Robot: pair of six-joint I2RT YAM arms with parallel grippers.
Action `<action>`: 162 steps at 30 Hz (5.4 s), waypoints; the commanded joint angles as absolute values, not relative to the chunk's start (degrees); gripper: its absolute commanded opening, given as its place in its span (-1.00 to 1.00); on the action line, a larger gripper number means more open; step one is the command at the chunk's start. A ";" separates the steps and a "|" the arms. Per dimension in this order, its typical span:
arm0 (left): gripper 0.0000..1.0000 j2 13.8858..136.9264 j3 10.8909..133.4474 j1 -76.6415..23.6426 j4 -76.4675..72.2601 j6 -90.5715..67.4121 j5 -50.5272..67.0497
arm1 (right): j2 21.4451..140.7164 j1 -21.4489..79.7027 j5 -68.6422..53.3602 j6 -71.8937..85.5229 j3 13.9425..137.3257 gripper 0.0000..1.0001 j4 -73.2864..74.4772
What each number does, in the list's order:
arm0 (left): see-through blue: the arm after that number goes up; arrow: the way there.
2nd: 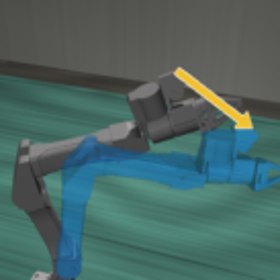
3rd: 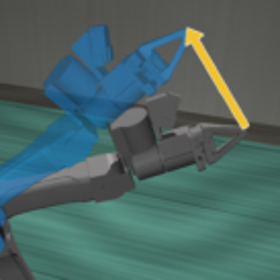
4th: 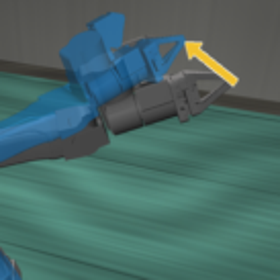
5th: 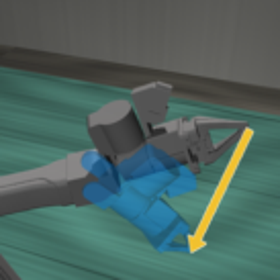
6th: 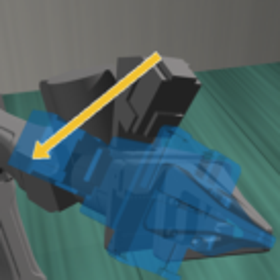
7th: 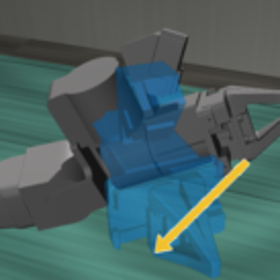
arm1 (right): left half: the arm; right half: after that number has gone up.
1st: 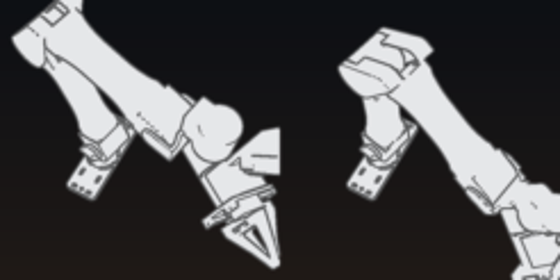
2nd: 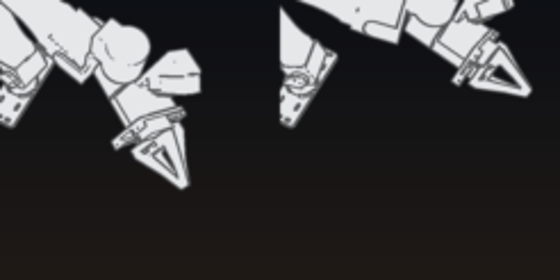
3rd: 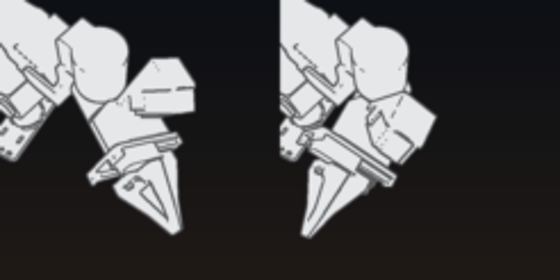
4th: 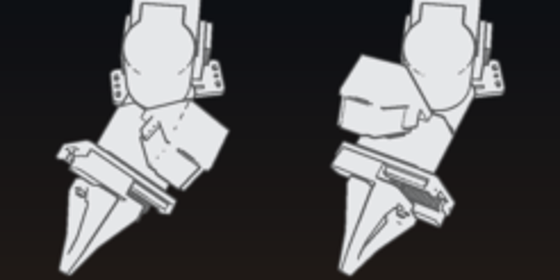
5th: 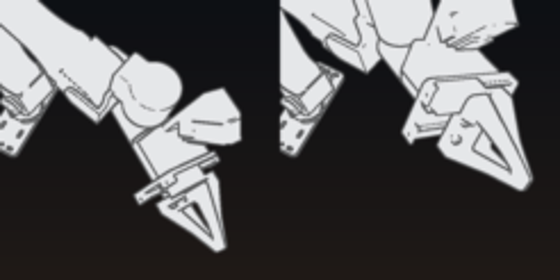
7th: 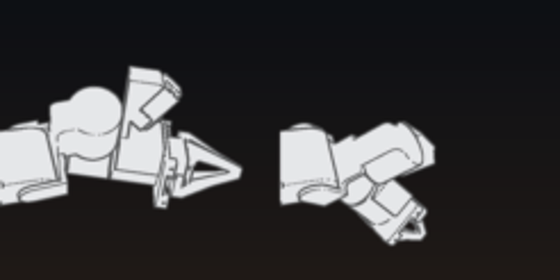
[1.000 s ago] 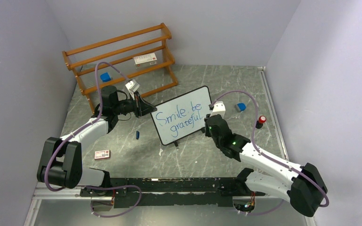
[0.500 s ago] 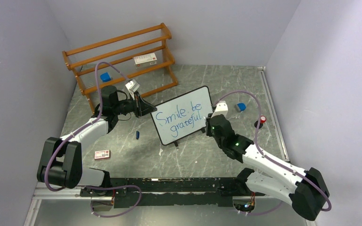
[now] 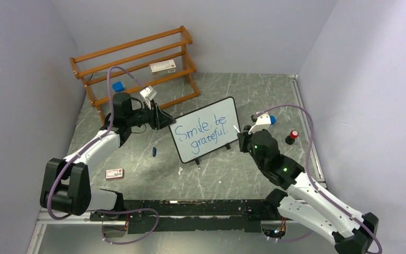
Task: Write a sentence on the whiteboard
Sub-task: Close the whiteboard marker at the center of the board.
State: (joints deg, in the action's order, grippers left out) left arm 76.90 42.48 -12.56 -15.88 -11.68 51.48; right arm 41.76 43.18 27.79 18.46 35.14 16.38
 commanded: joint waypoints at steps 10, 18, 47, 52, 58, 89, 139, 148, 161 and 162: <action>0.67 60.47 50.95 -12.30 5.73 -10.83 30.48 | 32.16 42.81 27.01 15.40 43.33 -1.00 26.30; 0.95 52.25 50.37 -12.30 25.21 -17.86 10.13 | 28.69 42.81 26.27 13.85 44.03 -1.00 27.16; -0.03 79.98 46.65 -17.05 30.38 -21.09 5.63 | 26.45 42.85 24.74 13.81 42.71 -1.00 26.19; -0.14 85.15 48.98 -18.57 29.73 -20.11 3.90 | 26.46 42.80 25.18 13.76 42.67 -1.00 26.14; -0.27 89.35 50.97 -19.63 28.98 -19.36 3.24 | 26.74 42.81 25.57 13.73 42.80 -1.00 26.49; -0.90 76.38 43.80 -22.32 25.01 -30.47 1.15 | 32.98 42.90 6.12 11.71 41.27 -1.00 16.29; -0.90 36.92 34.72 -21.71 -10.47 -76.20 16.99 | 57.55 72.33 22.49 0.52 29.91 -1.00 -48.19; -0.90 36.71 35.21 -21.75 -10.34 -74.89 17.63 | 59.74 72.85 22.61 0.50 29.83 -1.00 -52.51; -0.90 35.92 34.81 -21.71 -10.73 -74.99 17.78 | 61.94 73.38 22.43 0.88 30.24 -1.00 -55.05; -0.90 35.87 34.81 -21.73 -10.77 -74.97 17.84 | 62.08 73.37 22.30 0.94 30.30 -1.00 -55.18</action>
